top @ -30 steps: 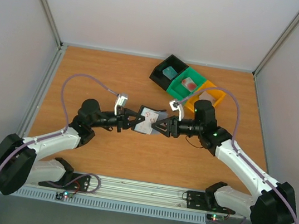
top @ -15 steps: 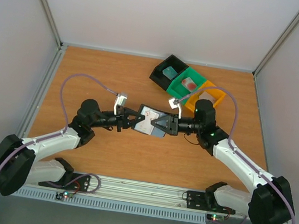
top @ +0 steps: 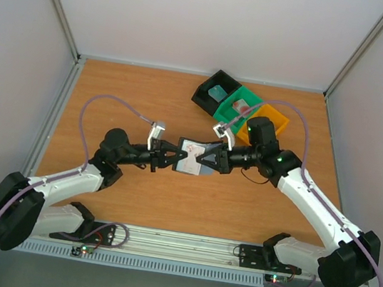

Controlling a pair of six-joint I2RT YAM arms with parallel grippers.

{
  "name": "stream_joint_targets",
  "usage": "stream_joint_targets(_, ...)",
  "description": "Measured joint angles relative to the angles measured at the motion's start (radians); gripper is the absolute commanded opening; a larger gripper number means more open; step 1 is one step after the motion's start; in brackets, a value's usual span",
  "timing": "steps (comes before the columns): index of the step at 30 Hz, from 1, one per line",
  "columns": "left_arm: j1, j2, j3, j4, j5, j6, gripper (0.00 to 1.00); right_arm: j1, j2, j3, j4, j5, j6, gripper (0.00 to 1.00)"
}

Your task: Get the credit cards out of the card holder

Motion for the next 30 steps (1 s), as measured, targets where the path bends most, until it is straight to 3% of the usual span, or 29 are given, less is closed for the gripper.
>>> stream_joint_targets(5, -0.007, 0.000, 0.000, 0.000, 0.015, 0.010, 0.00, 0.002, 0.003, 0.031, -0.085, 0.014, -0.076, 0.15)
stream_joint_targets(9, -0.005, 0.000, 0.000, -0.010, -0.010, 0.005, 0.00, -0.005, -0.006, -0.017, -0.015, -0.001, -0.047, 0.19)
stream_joint_targets(19, -0.001, -0.001, -0.001, -0.015, -0.075, -0.017, 0.00, -0.006, -0.037, -0.299, 0.431, -0.043, 0.265, 0.13)
stream_joint_targets(28, 0.000, -0.001, -0.001, -0.017, -0.080, -0.025, 0.00, -0.006, -0.014, -0.327, 0.656, -0.052, 0.396, 0.12)
stream_joint_targets(30, 0.000, -0.001, -0.002, -0.017, -0.080, -0.025, 0.00, -0.006, 0.005, -0.331, 0.694, -0.059, 0.420, 0.05)
